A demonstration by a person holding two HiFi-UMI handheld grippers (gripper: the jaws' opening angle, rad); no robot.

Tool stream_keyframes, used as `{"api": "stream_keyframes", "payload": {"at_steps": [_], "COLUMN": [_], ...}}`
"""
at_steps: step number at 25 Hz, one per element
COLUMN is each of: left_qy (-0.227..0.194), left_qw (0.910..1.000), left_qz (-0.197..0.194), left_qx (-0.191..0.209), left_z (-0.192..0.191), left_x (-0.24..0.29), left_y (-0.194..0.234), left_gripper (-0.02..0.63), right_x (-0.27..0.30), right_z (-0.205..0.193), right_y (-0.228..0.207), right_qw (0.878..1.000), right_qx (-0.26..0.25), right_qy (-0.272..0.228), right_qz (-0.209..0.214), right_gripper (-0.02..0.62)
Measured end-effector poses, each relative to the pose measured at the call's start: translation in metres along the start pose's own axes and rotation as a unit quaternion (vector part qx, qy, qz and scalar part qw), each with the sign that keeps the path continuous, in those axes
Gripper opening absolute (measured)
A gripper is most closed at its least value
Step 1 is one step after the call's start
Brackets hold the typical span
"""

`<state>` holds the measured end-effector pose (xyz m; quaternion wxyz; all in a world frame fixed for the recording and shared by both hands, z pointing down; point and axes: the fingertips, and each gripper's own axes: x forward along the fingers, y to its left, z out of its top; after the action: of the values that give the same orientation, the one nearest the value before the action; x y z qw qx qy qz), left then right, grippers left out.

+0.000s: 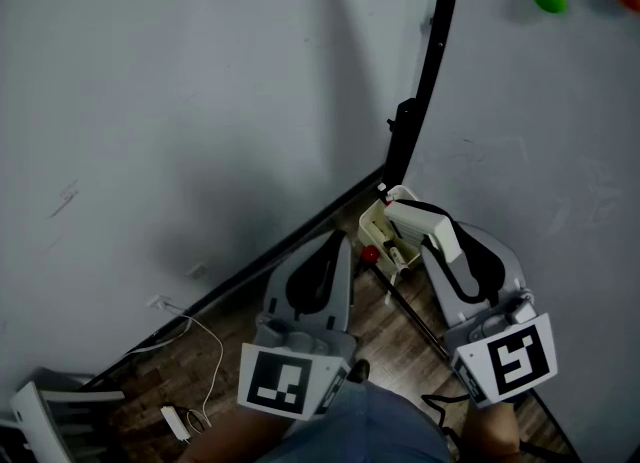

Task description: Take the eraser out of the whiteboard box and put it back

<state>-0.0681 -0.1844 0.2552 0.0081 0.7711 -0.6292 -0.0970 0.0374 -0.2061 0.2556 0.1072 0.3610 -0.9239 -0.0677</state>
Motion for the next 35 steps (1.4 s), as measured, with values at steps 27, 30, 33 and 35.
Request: {"api": "stream_keyframes", "payload": {"at_steps": [27, 30, 33, 35], "left_qy": [0.054, 0.073, 0.079, 0.081], "left_qw": [0.9977, 0.9962, 0.9957, 0.9954], "left_qz": [-0.018, -0.021, -0.021, -0.021], "left_qx": [-0.037, -0.042, -0.043, -0.046], "left_z": [-0.041, -0.050, -0.055, -0.058], "left_x": [0.053, 0.056, 0.060, 0.063], "left_y": [0.045, 0.049, 0.055, 0.058], "left_gripper": [0.006, 0.006, 0.006, 0.006], "right_x": [0.074, 0.081, 0.086, 0.090], "right_z": [-0.097, -0.108, -0.117, -0.122], "right_y": [0.015, 0.017, 0.019, 0.020], "right_qw": [0.983, 0.978, 0.973, 0.970], "right_qx": [-0.001, -0.006, -0.008, -0.009], "right_qy": [0.180, 0.204, 0.224, 0.236], "right_qz": [0.044, 0.045, 0.049, 0.051], "right_gripper": [0.140, 0.141, 0.141, 0.144]}}
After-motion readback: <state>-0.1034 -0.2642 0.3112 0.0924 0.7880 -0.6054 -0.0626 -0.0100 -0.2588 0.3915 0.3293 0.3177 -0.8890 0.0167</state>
